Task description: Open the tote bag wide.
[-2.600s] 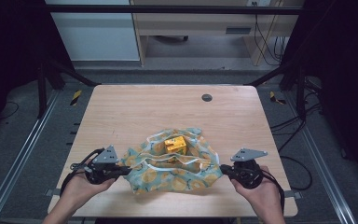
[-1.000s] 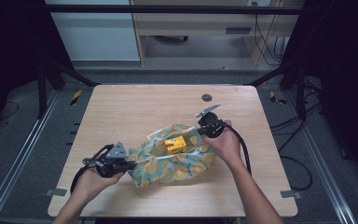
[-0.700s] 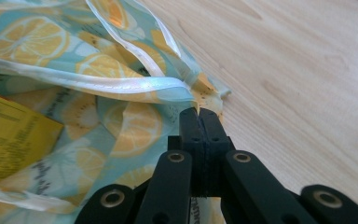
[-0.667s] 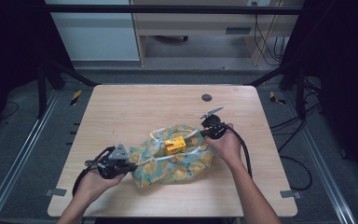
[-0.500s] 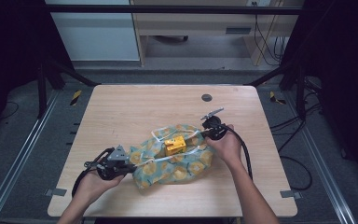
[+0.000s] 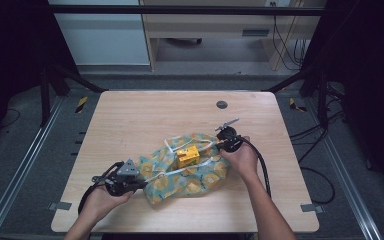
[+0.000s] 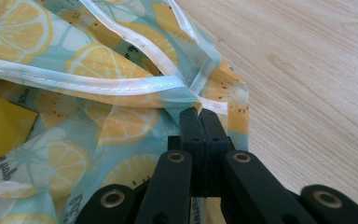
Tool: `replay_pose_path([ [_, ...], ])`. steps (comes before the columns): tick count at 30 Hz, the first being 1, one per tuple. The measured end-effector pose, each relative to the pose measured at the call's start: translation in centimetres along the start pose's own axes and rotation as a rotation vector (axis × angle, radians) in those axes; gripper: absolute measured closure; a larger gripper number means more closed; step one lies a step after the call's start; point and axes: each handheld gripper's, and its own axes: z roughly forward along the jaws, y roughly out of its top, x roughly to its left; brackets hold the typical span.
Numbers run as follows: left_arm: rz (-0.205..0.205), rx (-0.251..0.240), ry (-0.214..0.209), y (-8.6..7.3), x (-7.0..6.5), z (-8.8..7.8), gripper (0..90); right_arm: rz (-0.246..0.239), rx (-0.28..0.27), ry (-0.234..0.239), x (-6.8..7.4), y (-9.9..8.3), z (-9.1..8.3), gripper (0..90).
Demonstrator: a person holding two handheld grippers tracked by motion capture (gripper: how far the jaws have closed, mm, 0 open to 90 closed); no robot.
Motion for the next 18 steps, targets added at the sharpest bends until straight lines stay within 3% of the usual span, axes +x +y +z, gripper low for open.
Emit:
replay_pose_path([
  [18, 0.003, 0.036, -0.006, -0.57, -0.41, 0.98, 89.5, 0.002, -0.003, 0.001, 0.16, -0.33, 0.27, 90.0],
])
